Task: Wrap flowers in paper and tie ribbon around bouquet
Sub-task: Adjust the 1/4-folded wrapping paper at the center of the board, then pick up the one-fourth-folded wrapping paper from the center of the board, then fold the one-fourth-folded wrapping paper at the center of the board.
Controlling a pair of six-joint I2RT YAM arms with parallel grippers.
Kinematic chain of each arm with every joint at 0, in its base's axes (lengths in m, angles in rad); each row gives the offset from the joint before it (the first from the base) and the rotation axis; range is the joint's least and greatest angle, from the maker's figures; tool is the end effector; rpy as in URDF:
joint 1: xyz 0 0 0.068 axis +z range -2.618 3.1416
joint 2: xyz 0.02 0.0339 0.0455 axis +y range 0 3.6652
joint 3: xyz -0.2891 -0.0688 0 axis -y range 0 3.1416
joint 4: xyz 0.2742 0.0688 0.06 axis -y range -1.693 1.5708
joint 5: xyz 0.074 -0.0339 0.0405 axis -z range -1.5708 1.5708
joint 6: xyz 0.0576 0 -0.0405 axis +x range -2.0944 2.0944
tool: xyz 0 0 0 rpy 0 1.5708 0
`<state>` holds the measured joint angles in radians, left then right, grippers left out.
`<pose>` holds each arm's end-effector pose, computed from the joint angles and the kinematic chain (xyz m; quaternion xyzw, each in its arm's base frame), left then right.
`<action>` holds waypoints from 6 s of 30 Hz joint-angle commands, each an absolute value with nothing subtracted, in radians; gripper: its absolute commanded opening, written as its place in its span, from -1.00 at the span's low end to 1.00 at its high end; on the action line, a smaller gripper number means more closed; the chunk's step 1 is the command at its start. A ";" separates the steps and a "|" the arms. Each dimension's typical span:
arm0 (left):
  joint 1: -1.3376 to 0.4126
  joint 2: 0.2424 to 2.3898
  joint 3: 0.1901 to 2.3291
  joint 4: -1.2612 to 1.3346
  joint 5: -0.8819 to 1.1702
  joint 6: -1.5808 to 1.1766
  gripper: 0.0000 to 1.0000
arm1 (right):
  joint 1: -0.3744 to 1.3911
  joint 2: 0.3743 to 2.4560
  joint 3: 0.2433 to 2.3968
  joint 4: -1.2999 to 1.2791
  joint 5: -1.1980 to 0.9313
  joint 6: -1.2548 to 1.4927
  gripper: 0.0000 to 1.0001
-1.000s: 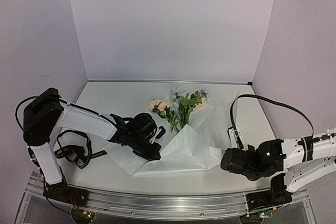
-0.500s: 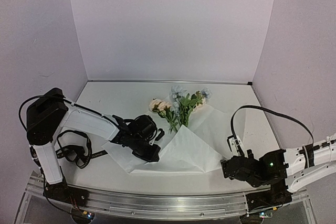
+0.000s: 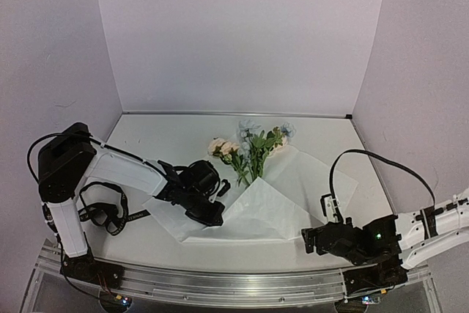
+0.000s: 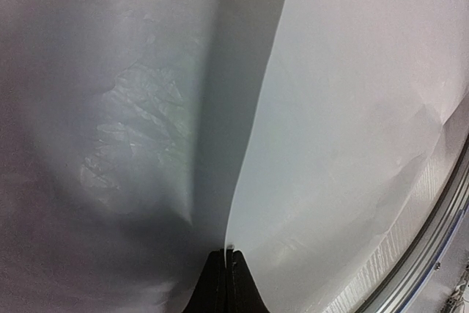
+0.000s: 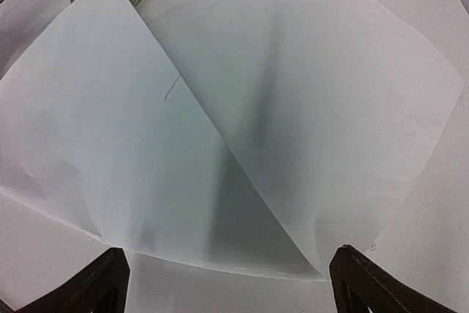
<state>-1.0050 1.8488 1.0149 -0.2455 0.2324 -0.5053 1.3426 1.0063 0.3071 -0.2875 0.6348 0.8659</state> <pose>0.1976 -0.3358 0.1141 0.2655 0.9265 -0.2475 0.0988 0.0740 0.1678 0.1268 -0.1275 0.9053 0.1099 0.3900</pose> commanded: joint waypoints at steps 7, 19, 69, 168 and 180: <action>-1.000 1.866 1.056 -0.258 0.230 -0.490 -1.00 | 1.354 0.901 0.329 -0.495 0.705 1.133 0.97; -1.000 1.877 1.063 -0.256 0.237 -0.483 -1.00 | 1.354 0.968 0.323 -0.467 0.695 1.366 0.96; -0.999 1.890 1.083 -0.273 0.245 -0.459 -1.00 | 1.333 1.079 0.330 -0.199 0.699 1.044 -0.59; -0.993 1.891 1.115 -0.287 0.251 -0.443 -1.00 | 1.299 1.452 0.843 -0.341 0.304 0.610 -0.92; -0.991 1.871 1.107 -0.283 0.236 -0.458 -0.89 | 1.210 1.624 0.801 -0.127 0.131 0.724 -0.72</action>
